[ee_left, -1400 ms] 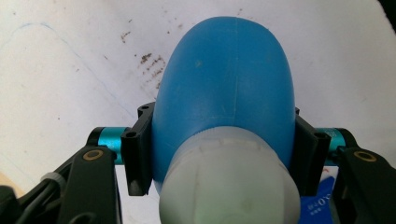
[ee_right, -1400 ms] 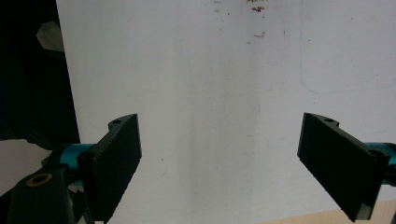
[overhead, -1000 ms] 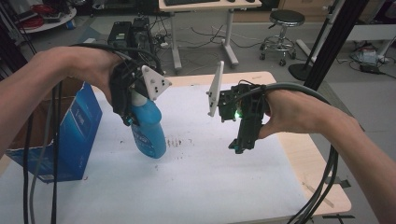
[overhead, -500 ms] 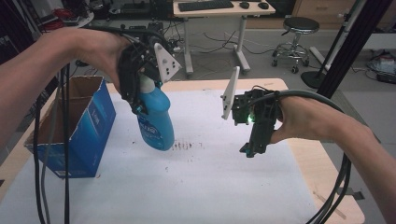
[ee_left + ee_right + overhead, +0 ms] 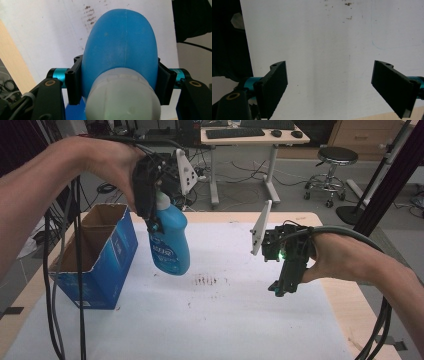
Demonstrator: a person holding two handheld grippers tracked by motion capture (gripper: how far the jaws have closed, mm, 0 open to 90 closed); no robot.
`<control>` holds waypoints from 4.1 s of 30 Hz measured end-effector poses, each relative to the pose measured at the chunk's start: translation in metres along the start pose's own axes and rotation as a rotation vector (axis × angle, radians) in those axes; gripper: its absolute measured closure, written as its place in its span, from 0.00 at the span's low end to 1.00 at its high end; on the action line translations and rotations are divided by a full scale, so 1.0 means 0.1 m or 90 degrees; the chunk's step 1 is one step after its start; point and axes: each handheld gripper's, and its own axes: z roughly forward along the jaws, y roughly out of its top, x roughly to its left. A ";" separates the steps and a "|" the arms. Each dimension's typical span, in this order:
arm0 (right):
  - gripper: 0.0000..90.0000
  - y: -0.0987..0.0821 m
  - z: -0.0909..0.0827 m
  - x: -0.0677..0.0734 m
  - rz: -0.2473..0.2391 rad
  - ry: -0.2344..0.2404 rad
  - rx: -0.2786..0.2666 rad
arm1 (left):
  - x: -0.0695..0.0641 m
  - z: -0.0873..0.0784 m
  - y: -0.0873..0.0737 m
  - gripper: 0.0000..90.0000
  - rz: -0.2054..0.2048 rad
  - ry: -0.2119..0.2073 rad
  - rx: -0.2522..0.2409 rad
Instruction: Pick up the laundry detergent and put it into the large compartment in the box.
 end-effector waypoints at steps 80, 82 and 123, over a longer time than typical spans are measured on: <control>0.14 0.09 0.23 -0.06 -0.017 0.014 0.011 | -0.48 -0.66 -1.87 0.42 -0.585 0.078 0.000; 0.14 0.09 0.24 -0.06 -0.018 0.015 0.011 | -0.48 -0.63 -1.87 0.42 -0.586 0.077 0.002; 0.14 0.13 0.31 -0.06 -0.025 0.015 0.016 | -0.42 0.08 -1.94 0.42 -0.583 0.066 0.008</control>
